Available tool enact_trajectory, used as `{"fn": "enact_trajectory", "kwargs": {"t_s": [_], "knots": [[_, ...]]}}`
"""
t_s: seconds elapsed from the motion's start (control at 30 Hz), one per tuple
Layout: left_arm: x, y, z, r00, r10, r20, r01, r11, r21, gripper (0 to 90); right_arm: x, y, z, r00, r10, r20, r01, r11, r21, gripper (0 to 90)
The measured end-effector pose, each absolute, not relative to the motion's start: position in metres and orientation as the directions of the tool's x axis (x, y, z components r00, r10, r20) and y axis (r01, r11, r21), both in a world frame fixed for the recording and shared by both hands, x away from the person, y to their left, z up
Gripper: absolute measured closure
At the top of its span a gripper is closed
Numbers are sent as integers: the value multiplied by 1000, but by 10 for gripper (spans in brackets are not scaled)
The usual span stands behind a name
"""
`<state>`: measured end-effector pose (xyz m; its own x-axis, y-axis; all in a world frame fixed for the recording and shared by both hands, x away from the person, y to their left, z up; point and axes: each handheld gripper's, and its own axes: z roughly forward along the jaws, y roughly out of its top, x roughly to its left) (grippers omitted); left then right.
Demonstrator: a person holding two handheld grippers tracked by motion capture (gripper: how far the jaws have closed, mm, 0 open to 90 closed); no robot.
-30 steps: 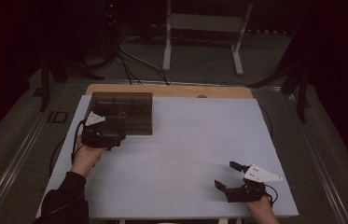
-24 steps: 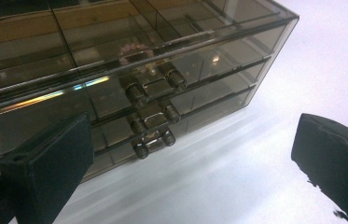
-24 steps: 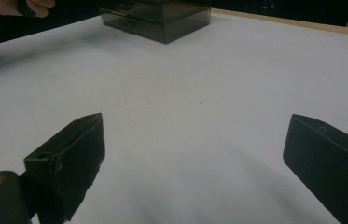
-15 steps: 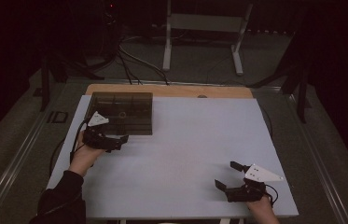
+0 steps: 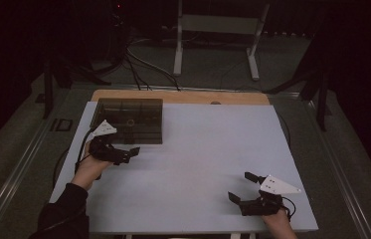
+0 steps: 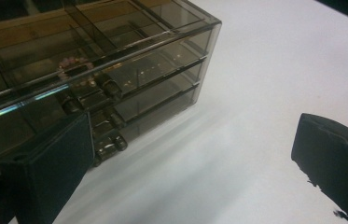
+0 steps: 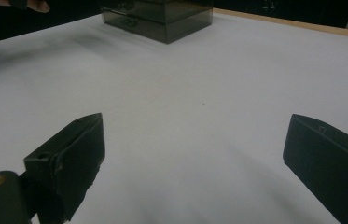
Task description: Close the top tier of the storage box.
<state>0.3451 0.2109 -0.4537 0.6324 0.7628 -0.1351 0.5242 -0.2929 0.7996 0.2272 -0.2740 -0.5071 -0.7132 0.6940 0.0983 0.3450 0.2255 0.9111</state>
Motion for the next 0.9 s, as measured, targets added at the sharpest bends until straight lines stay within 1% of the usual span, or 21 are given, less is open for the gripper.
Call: {"fn": "enact_trajectory", "kwargs": {"t_s": [0.13,0.3,0.5,0.63,0.7,0.9], "knots": [[341,212,-452,626,766,-146,526,-277,804,0,228,-273,-508,-715,692,98,345,227,911,56],[334,211,-451,620,773,-134,519,-276,809,0,228,-273,-507,-717,690,100,344,226,912,56],[323,207,-452,629,770,-105,509,-306,804,0,228,-273,-507,-717,689,100,344,225,912,56],[317,207,-456,633,766,-113,511,-304,804,0,228,-273,-507,-717,690,103,346,223,911,56],[314,207,-458,641,760,-108,496,-302,814,0,228,-273,-507,-716,690,103,346,224,911,56],[308,208,-461,650,753,-100,502,-327,801,0,227,-273,-507,-717,690,100,344,226,912,56]]}}
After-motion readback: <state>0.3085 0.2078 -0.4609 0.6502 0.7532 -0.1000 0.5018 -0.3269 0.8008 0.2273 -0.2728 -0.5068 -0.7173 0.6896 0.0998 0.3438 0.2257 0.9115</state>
